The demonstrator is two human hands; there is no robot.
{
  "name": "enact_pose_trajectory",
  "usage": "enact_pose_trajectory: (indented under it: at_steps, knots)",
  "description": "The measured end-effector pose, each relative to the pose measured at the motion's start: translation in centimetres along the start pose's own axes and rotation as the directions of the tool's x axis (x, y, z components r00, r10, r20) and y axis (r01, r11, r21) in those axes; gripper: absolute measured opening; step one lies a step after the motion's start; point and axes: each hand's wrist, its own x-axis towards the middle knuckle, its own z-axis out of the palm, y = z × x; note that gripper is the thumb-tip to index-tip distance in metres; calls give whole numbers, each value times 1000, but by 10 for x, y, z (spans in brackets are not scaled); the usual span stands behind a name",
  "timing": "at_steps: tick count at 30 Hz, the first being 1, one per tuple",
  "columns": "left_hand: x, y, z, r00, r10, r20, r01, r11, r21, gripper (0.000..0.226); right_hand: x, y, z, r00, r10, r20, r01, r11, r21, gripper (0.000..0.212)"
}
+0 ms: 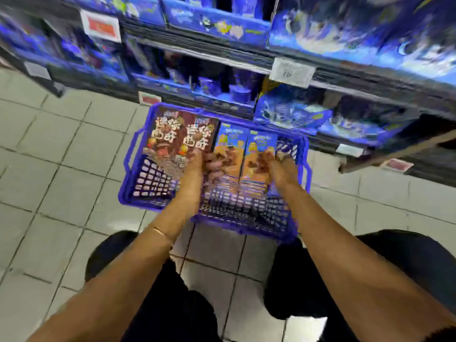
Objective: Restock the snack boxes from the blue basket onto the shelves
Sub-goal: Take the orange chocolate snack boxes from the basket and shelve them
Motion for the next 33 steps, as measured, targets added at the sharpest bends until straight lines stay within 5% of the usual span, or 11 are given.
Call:
enact_pose_trajectory:
  at_steps: [7,12,17,22,30,33]
  knots:
    - [64,-28,-4,975,142,172,-149,988,30,77,40,46,44,929,-200,-312,241,965,100,22]
    - [66,-29,4,970,140,199,-149,988,31,70,29,48,39,883,-141,-447,246,951,186,37]
    - [68,-38,4,949,190,252,-203,979,27,49,2,26,40,905,-209,-370,329,896,299,34]
    - [59,-25,9,932,254,259,-236,967,-98,51,-30,-4,75,938,-301,-173,342,882,323,42]
    - [71,-10,-13,942,290,169,-267,952,-147,39,-25,-16,78,954,-243,-173,290,892,346,48]
    - [77,-4,-22,935,297,194,-249,939,-239,30,-2,-12,76,958,-193,-212,234,953,191,38]
